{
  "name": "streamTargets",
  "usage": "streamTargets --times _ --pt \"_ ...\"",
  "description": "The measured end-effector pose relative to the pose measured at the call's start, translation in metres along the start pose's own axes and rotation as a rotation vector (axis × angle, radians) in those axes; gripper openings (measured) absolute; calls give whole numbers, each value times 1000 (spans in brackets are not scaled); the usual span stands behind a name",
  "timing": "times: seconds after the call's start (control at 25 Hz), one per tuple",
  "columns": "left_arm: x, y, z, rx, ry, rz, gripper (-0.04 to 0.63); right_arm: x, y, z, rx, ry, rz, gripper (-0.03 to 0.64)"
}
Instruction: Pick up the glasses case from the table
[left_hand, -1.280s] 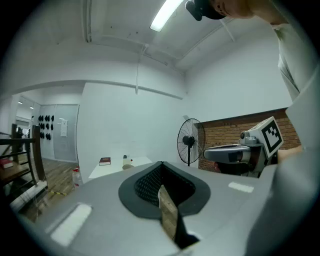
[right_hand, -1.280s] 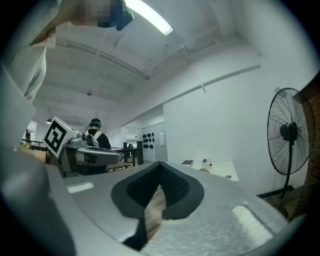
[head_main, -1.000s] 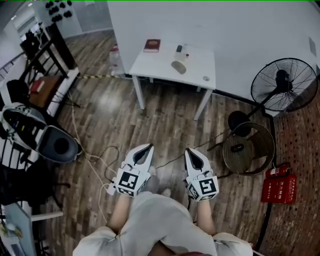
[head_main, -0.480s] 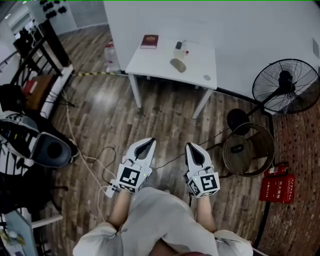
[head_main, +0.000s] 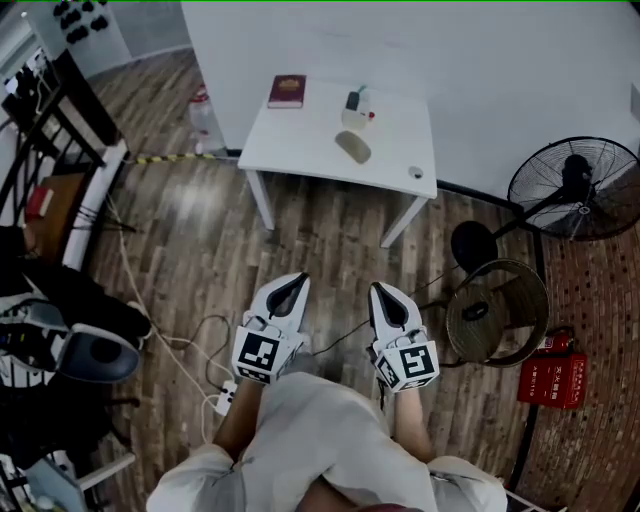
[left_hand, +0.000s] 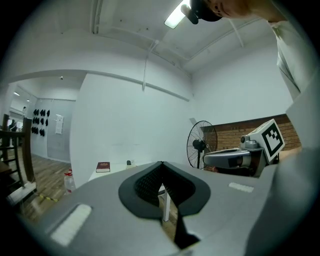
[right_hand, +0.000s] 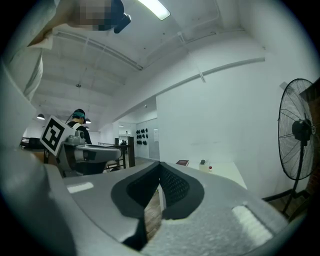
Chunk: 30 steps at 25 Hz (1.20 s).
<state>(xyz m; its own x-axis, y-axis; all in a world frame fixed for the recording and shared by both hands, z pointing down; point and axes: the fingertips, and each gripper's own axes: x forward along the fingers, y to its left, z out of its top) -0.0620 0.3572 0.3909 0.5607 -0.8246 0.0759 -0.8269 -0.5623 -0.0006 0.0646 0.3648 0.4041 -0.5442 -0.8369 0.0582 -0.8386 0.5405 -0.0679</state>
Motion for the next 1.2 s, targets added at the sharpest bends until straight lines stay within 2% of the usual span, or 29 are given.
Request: streamTargets --times 0.24,0.48,0.84,1.2 --pt "27 49 1 -8 7 -21 18 54 -3 3 -6 18 -20 5" --pt "45 81 -6 -16 23 -70 18 83 -3 -2 -3 35 -73 6" --pt "68 92 -3 -32 11 -94 18 95 -22 1 -19 53 -118 6" --pt "99 118 1 -18 13 -84 18 133 -41 6 -21 36 -105 5"
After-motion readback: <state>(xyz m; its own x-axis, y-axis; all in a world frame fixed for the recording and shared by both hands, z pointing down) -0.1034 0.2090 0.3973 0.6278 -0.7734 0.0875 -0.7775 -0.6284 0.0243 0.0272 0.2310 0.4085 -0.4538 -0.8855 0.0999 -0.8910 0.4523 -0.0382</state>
